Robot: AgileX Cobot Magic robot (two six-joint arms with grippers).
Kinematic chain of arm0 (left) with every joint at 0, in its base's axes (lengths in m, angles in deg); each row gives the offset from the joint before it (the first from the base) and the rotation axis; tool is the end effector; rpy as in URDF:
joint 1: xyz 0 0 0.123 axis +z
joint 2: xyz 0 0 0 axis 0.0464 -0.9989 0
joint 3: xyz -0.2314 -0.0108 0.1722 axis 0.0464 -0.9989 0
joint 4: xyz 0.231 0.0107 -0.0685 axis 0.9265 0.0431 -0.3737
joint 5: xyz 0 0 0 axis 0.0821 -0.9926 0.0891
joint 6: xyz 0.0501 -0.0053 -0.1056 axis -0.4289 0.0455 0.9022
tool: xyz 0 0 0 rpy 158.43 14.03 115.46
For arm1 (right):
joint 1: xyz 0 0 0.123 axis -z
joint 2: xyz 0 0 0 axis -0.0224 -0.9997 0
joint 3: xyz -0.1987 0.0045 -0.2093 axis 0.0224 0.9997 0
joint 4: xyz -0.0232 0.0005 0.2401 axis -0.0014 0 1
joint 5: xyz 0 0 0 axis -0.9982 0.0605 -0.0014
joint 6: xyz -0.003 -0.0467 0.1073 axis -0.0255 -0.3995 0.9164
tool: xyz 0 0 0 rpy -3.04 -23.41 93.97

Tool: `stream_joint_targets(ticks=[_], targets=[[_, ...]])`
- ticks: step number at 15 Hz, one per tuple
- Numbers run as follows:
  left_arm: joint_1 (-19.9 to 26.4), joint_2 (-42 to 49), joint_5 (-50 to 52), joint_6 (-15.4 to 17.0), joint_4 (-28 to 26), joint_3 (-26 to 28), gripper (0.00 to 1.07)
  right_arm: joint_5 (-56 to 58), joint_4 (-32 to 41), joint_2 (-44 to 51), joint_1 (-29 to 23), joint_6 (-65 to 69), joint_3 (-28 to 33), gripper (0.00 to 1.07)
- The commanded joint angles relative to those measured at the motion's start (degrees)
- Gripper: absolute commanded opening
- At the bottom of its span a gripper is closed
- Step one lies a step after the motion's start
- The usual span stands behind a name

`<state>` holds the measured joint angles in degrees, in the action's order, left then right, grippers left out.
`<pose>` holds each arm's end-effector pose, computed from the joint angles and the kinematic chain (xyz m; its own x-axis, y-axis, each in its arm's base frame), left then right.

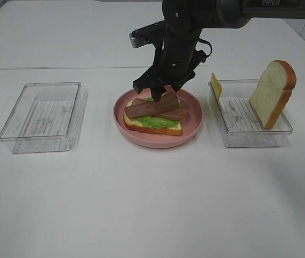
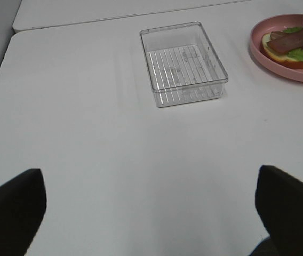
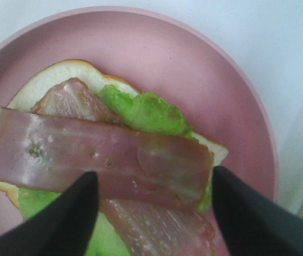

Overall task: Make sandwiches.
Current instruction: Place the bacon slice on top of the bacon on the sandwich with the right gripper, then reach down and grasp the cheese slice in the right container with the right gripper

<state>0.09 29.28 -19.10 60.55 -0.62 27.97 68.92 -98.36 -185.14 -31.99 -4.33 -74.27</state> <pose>0.0011 -0.0110 0.2652 -0.4426 0.0531 -0.8952 0.0698 0.9973 0.0247 0.4352 0.2408 0.1440 -0.7402 -0.5400 -0.4007 -0.5265 0.8361 -0.1541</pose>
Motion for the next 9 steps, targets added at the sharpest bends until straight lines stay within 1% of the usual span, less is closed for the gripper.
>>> stream_joint_targets(ticks=[1, 5, 6, 9], targets=[[0.1, 0.7, 0.3, 0.0, 0.0, -0.1, 1.00, 1.7, -0.6, 0.1, 0.1, 1.0, -0.2, 0.86], [0.1, 0.7, 0.3, 0.0, 0.0, -0.1, 1.00, 6.5, -0.4, 6.4, 0.1, 1.9, -0.6, 0.86], [0.1, 0.7, 0.3, 0.0, 0.0, -0.1, 1.00, 9.7, -1.2, 8.9, 0.1, 2.5, -1.6, 0.86], [0.1, 0.7, 0.3, 0.0, 0.0, -0.1, 1.00, 13.7, -1.8, 13.1, 0.9, 2.6, -2.5, 0.86]])
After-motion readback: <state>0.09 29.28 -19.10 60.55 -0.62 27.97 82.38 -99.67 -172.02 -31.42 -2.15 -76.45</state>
